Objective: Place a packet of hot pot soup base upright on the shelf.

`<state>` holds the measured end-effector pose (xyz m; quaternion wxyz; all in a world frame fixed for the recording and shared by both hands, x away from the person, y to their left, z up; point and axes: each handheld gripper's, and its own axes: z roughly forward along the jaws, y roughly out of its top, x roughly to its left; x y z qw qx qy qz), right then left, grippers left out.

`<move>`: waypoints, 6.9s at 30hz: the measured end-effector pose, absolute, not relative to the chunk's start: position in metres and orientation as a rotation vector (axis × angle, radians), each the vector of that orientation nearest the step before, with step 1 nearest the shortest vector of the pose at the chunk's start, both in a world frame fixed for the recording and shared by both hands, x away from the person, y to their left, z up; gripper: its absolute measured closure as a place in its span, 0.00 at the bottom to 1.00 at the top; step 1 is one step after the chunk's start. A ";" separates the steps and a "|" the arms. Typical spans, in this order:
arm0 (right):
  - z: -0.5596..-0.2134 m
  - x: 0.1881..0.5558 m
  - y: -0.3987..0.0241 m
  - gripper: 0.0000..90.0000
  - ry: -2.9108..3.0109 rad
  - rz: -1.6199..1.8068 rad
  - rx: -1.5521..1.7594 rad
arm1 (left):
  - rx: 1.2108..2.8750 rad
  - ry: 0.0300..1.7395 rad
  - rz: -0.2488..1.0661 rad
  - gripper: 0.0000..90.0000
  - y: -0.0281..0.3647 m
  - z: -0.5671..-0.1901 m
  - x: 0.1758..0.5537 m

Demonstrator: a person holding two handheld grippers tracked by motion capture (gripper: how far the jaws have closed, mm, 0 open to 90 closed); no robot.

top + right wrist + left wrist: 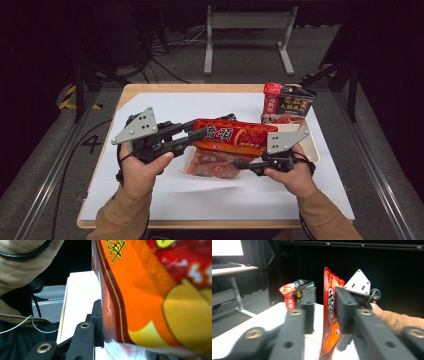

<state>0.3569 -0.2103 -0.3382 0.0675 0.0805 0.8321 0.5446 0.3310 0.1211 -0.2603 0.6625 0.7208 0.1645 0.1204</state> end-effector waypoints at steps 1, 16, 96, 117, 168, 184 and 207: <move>-0.337 0.357 -0.212 0.78 2.506 1.636 0.256 | 1.635 0.378 0.281 0.74 0.123 -0.261 0.331; -0.305 0.358 -0.244 0.78 2.440 1.567 0.444 | 1.712 0.481 0.313 0.55 0.142 -0.284 0.338; -0.279 0.388 -0.361 0.78 2.022 1.354 1.026 | 1.863 0.899 0.430 0.38 0.212 -0.369 0.385; -0.294 0.389 -0.359 0.78 2.013 1.308 1.034 | 1.857 0.905 0.420 0.37 0.213 -0.370 0.385; -0.351 0.408 -0.356 0.78 2.105 1.247 1.182 | 1.864 0.917 0.396 0.37 0.213 -0.375 0.386; -0.363 0.405 -0.372 0.77 2.059 1.282 1.247 | 1.861 0.925 0.385 0.36 0.212 -0.376 0.386; -0.354 0.387 -0.384 0.31 1.939 1.300 1.254 | 1.866 0.927 0.388 0.36 0.212 -0.376 0.386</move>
